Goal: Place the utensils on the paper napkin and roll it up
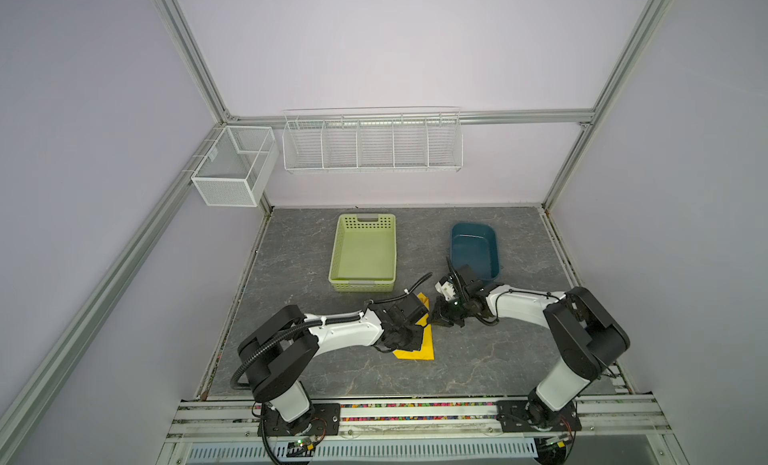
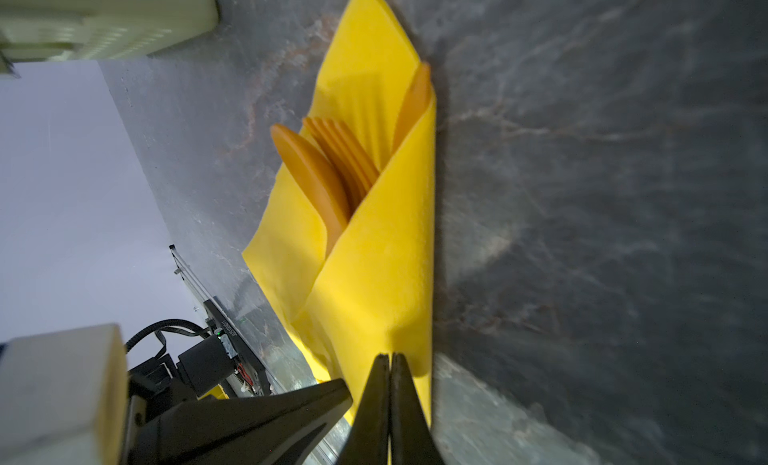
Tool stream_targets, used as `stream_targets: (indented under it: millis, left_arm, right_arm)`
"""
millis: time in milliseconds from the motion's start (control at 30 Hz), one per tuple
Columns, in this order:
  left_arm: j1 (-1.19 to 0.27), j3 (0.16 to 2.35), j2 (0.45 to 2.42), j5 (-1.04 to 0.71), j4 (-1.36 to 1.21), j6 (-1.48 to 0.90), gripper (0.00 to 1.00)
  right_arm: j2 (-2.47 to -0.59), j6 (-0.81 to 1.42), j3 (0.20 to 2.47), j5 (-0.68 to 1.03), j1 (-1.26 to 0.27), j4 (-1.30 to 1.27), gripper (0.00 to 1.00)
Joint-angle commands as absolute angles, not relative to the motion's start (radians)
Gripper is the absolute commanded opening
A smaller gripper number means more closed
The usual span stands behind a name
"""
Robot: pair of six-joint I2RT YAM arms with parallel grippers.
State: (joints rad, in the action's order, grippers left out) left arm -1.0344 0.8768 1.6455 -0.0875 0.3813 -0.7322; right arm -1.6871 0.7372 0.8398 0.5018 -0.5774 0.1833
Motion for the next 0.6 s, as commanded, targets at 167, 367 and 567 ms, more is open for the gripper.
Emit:
stream_targets:
  millis: [167, 367, 567]
  left_arm:
    - [-1.038, 0.833, 1.699, -0.058, 0.442, -0.745, 0.04]
    - [-1.037, 0.833, 1.703, -0.06, 0.442, -0.744, 0.04]
    - [-1.037, 0.833, 1.707, -0.063, 0.439, -0.746, 0.04]
  right_arm:
    - [-1.765, 0.691, 0.907, 0.462, -0.567, 0.232, 0.06]
    - [-1.805, 0.664, 0.934, 0.427, -0.56, 0.267, 0.06]
    - [-1.809, 0.643, 0.972, 0.401, -0.553, 0.307, 0.06]
